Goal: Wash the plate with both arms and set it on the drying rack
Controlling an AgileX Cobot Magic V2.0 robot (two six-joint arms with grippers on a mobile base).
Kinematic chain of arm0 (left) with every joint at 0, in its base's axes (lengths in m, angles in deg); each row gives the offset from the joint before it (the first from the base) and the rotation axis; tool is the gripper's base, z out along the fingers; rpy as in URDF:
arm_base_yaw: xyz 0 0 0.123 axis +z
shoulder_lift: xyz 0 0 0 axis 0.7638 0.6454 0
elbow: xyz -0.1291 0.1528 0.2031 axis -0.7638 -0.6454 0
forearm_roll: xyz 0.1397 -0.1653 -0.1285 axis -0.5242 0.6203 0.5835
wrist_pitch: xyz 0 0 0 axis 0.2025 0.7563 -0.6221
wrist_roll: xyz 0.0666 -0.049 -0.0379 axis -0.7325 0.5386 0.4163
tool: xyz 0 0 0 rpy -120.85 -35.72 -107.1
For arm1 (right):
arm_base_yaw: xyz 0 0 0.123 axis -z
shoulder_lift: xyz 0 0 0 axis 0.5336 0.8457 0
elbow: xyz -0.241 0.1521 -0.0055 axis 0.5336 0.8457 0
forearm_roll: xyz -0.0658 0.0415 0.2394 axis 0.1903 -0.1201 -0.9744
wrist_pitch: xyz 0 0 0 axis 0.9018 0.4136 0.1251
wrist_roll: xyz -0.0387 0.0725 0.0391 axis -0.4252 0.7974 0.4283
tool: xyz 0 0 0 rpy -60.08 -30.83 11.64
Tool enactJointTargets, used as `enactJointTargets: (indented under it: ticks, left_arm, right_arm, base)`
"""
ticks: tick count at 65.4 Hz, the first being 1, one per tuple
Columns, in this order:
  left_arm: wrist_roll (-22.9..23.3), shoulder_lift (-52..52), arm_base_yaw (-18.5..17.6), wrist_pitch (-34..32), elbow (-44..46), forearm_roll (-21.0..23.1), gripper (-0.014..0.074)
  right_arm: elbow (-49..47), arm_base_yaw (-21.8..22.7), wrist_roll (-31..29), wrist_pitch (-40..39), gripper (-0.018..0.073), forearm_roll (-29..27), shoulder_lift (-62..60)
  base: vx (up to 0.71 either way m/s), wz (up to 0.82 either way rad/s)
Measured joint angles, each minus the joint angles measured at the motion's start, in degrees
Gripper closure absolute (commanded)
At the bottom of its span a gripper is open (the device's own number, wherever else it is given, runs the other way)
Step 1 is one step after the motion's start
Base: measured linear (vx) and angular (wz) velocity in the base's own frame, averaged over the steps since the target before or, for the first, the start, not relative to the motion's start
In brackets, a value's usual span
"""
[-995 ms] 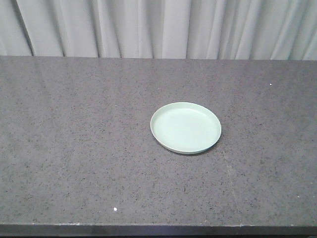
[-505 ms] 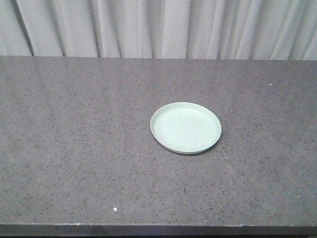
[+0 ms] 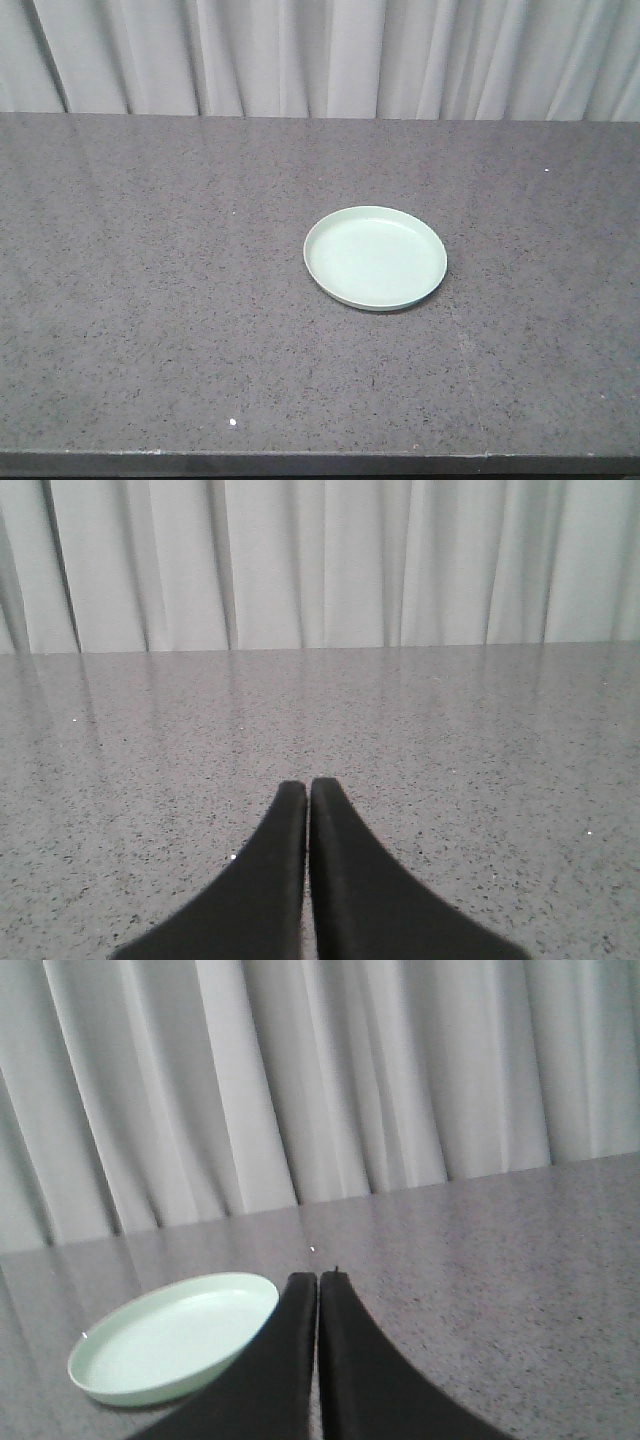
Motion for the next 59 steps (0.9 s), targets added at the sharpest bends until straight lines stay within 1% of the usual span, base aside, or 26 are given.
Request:
enactJointTargets:
  ticks: [5,13,17,22,28,32,35,38,41,45,49,51,54,59]
  left_arm:
    - [0.0,0.0,0.0,0.0,0.0,0.0,0.0603]
    - [0.0,0.0,0.0,0.0,0.0,0.0,0.0603]
    - [0.0,0.0,0.0,0.0,0.0,0.0,0.0603]
    - [0.0,0.0,0.0,0.0,0.0,0.0,0.0603]
    - [0.0,0.0,0.0,0.0,0.0,0.0,0.0603]
    - [0.0,0.0,0.0,0.0,0.0,0.0,0.0603]
    - [0.0,0.0,0.0,0.0,0.0,0.0,0.0603]
    - [0.0,0.0,0.0,0.0,0.0,0.0,0.0603]
    - [0.0,0.0,0.0,0.0,0.0,0.0,0.0603]
    - [0.0,0.0,0.0,0.0,0.0,0.0,0.0603]
    - [0.0,0.0,0.0,0.0,0.0,0.0,0.0603]
    - [0.0,0.0,0.0,0.0,0.0,0.0,0.0603]
    - [0.0,0.0,0.0,0.0,0.0,0.0,0.0603]
    - [0.0,0.0,0.0,0.0,0.0,0.0,0.0603]
  right_arm:
    - [-0.55,0.0,0.4,0.26,0.0566,-2.7,0.0]
    - [-7.14,0.0,-0.1,6.42,0.0564,-3.93,0.09]
    - [-11.92,0.0,-1.98,10.65,0.0557,-3.99,1.46]
    - [-18.23,0.0,-6.34,17.01,0.0527,-4.19,4.99]
    - [-24.55,0.0,-10.05,22.39,0.0447,-4.98,9.89]
    - [-27.88,0.0,-12.56,23.81,0.0361,-6.07,12.88]
    - [-30.04,0.0,-14.2,23.87,0.0277,-6.95,15.04]
    - [-31.98,0.0,-15.34,23.64,0.0171,-7.77,17.36]
    - [-32.91,0.0,-16.02,23.03,0.009,-8.31,18.95]
    - [-33.37,0.0,-16.27,21.26,0.0013,-8.96,21.09]
    - [-33.36,0.0,-16.27,18.8,-0.0033,-9.26,23.29]
    - [-33.36,0.0,-16.27,17.31,-0.004,-9.34,24.28]
    - [-33.53,0.0,-16.35,15.47,-0.0038,-9.45,25.59]
    - [-35.42,0.0,-17.73,15.79,-0.0025,-9.34,28.16]
  base:
    - [0.0,0.0]
    - [0.0,0.0]
    - [0.0,0.0]
    - [0.0,0.0]
    - [0.0,0.0]
    - [0.0,0.0]
    - [0.0,0.0]
    - [0.0,0.0]
    - [0.0,0.0]
    - [0.0,0.0]
    - [0.0,0.0]
    - [0.0,0.0]
    - [0.0,0.0]
    - [0.0,0.0]
